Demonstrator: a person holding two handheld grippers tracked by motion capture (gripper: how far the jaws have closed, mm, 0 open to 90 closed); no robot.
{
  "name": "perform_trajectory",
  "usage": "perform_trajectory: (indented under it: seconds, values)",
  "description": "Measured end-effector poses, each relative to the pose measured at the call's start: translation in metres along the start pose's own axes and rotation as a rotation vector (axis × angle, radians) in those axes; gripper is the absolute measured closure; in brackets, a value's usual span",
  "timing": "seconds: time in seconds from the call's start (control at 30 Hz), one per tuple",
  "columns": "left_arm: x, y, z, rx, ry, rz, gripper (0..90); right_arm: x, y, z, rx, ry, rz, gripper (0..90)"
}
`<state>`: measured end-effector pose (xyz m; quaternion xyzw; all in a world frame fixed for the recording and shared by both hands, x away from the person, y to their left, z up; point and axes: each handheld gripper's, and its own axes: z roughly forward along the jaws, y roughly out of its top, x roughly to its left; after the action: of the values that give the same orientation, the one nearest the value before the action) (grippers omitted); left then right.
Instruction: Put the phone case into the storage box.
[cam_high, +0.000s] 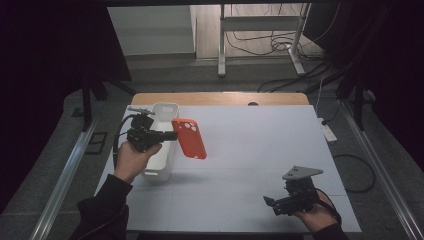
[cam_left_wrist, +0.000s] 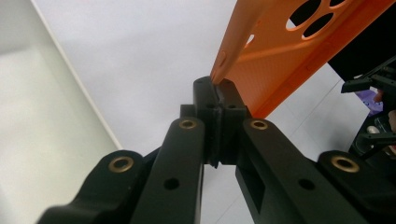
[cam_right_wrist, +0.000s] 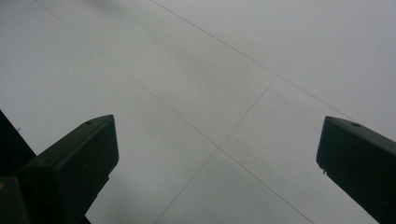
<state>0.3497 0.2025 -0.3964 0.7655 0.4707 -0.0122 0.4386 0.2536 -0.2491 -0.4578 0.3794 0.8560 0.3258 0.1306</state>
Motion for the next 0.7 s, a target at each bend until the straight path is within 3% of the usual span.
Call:
perform_trajectory:
  seconds: [0.7]
  values:
    - [0.022, 0.02, -0.021, -0.013, 0.064, -0.023, 89.0, -0.018, -0.019, -0.019, -0.002, -0.075, 0.08, 0.0]
